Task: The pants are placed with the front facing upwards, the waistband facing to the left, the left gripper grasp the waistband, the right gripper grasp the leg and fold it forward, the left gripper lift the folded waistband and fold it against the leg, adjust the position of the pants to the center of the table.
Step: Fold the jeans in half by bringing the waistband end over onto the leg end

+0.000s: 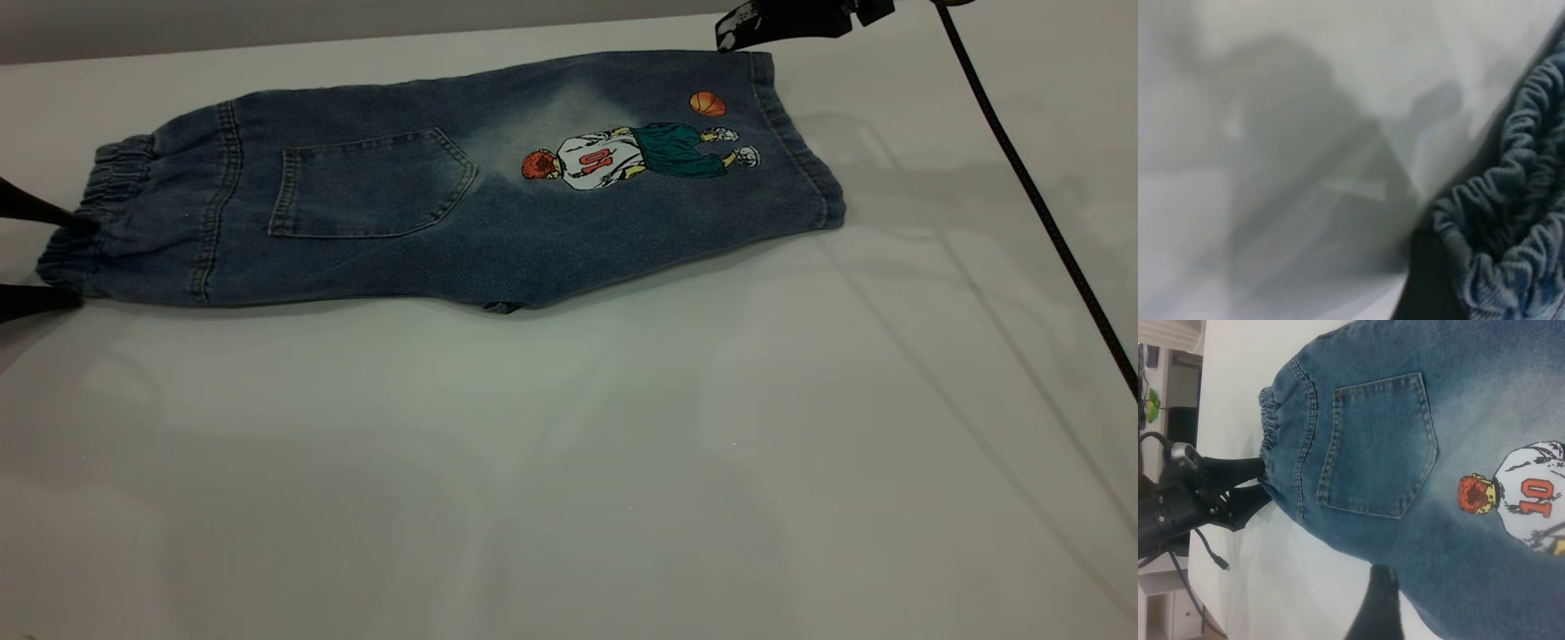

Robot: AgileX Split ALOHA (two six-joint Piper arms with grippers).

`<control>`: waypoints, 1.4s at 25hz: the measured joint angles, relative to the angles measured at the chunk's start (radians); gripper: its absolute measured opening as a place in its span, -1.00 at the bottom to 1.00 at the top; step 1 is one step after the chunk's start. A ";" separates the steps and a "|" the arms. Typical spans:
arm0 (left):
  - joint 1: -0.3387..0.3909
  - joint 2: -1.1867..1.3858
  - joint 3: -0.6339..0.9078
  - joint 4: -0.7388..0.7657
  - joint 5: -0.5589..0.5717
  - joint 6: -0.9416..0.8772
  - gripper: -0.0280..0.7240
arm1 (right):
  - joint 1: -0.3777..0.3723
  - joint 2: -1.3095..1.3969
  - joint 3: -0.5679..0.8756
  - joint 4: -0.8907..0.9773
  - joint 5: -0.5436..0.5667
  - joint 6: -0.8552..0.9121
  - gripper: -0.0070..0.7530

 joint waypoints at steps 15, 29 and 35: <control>0.003 0.002 0.001 0.035 -0.027 0.007 -0.71 | 0.137 0.010 0.000 0.023 -0.030 -0.032 0.52; 0.001 -0.208 0.004 0.414 0.067 -0.179 -0.71 | 0.309 0.116 -0.079 0.088 -0.168 -0.084 0.49; 0.001 -0.366 0.004 0.493 0.114 -0.254 -0.71 | 0.357 0.222 -0.199 0.089 -0.170 -0.055 0.48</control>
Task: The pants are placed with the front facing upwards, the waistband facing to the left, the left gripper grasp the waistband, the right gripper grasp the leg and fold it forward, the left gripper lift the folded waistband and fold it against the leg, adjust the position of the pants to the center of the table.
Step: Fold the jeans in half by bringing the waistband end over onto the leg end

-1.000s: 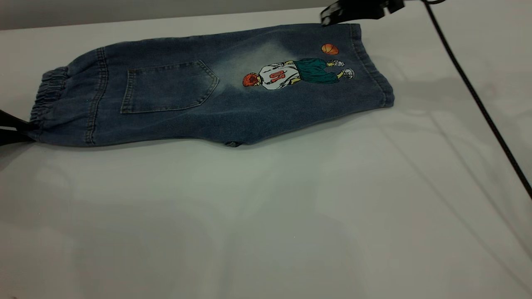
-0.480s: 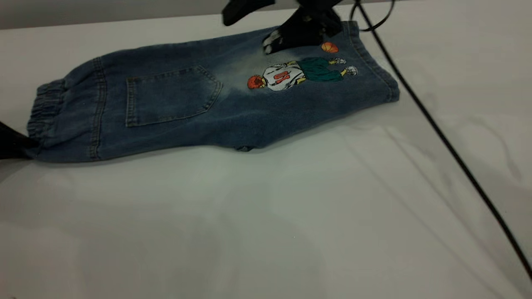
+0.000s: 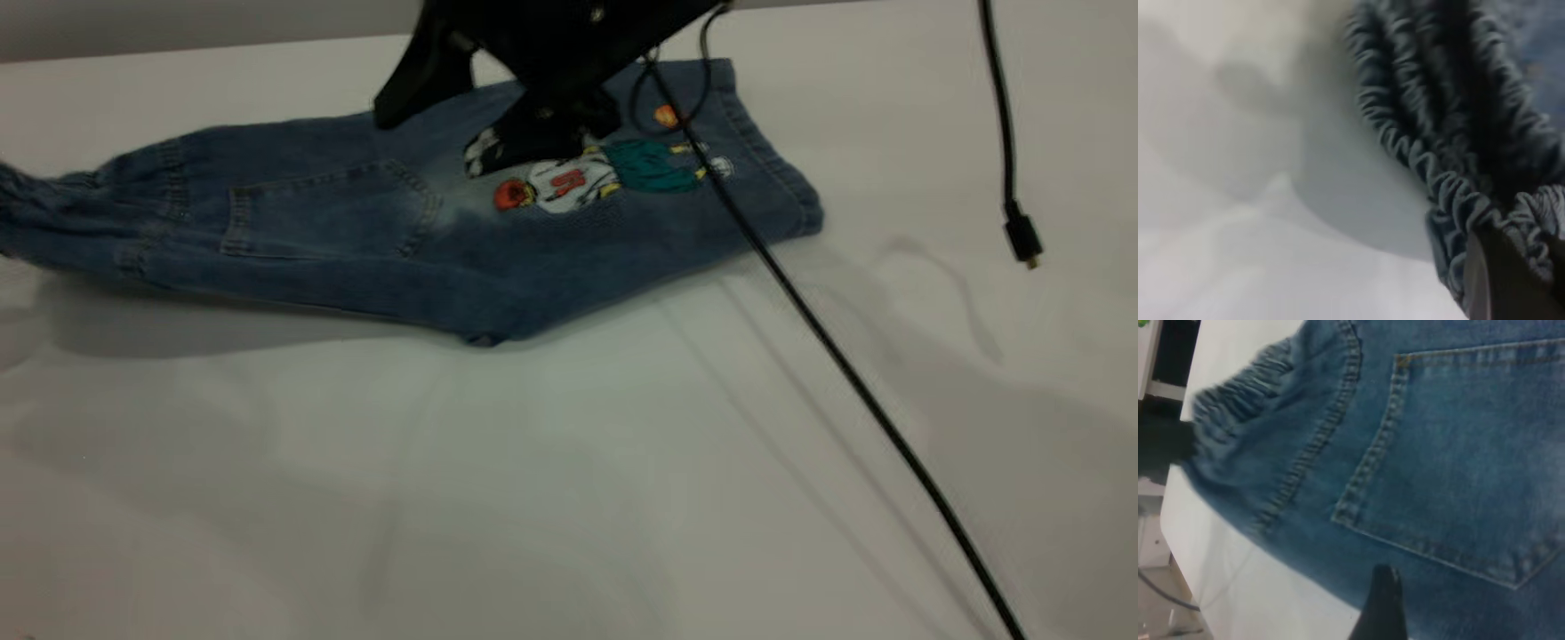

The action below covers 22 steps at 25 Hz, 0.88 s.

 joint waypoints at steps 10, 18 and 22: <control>-0.070 -0.246 -0.003 -0.004 0.036 -0.028 -0.71 | 0.116 0.063 -0.056 0.010 0.019 0.007 0.48; -0.262 -0.301 -0.003 -0.034 -0.005 -0.031 -0.71 | 0.150 0.068 -0.062 0.008 0.029 0.007 0.48; -0.352 -0.318 -0.003 -0.050 -0.041 -0.032 -0.71 | 0.150 0.068 -0.062 0.008 0.043 0.007 0.48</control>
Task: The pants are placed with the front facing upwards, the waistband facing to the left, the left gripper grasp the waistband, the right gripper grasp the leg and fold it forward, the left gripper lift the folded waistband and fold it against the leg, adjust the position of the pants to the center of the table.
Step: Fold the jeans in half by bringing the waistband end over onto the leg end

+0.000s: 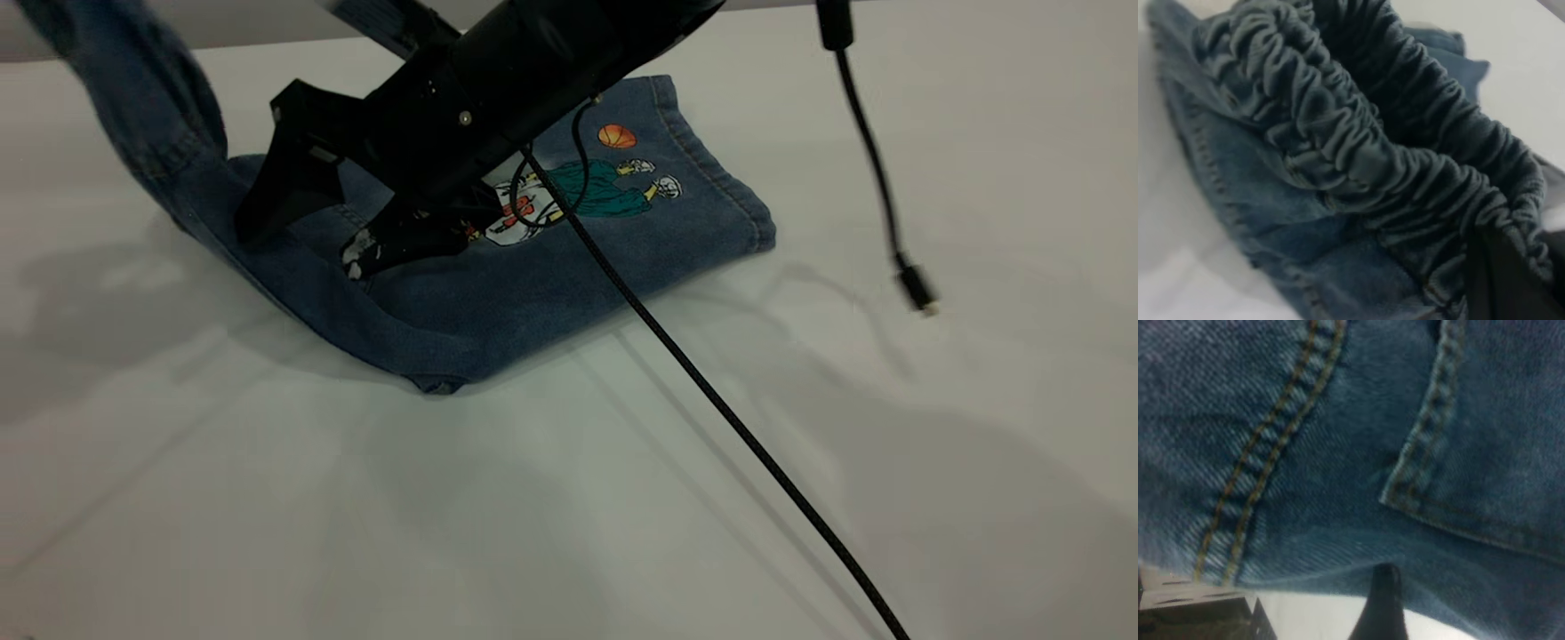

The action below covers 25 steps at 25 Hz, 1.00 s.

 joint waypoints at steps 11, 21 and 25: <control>-0.045 -0.004 -0.001 -0.003 -0.012 0.012 -0.71 | -0.090 -0.004 -0.010 -0.023 0.121 0.000 0.48; -0.045 -0.004 -0.010 0.011 0.030 0.015 -0.71 | -0.212 -0.004 -0.019 -0.225 0.116 0.052 0.48; -0.045 -0.004 -0.070 0.011 0.084 0.015 -0.71 | -0.207 -0.003 -0.019 -0.387 0.033 0.154 0.48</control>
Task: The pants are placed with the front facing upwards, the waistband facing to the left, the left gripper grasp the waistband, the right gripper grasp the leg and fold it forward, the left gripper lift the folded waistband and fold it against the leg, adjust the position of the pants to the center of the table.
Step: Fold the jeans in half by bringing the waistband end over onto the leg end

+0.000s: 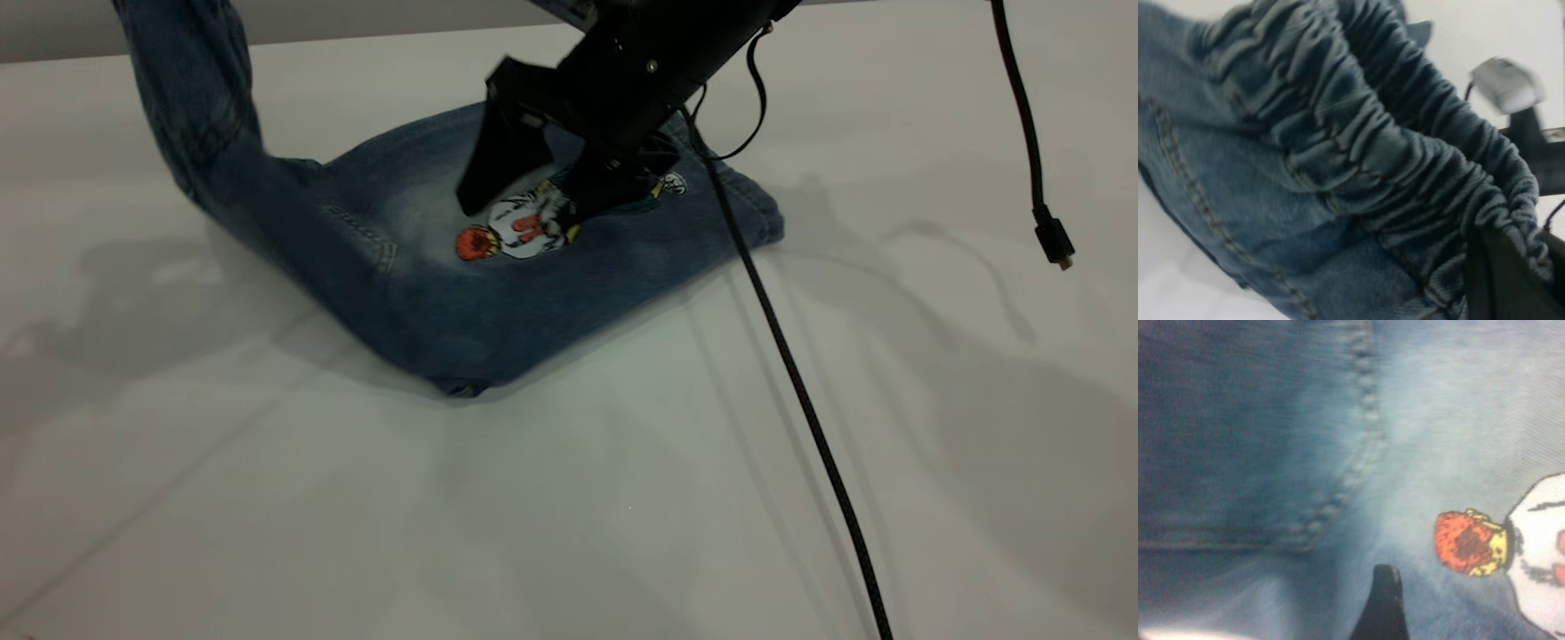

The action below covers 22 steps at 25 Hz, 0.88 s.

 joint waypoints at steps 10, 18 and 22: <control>-0.106 0.003 -0.123 -0.020 -0.001 -0.002 -0.71 | 0.031 0.003 0.000 -0.107 -0.065 0.041 0.47; -0.240 0.004 -0.123 -0.020 -0.128 -0.003 -0.71 | 0.026 -0.016 -0.011 -0.121 -0.032 0.056 0.47; -0.242 0.004 -0.122 -0.020 -0.134 -0.003 -0.71 | -0.012 -0.064 -0.010 -0.126 -0.067 0.054 0.47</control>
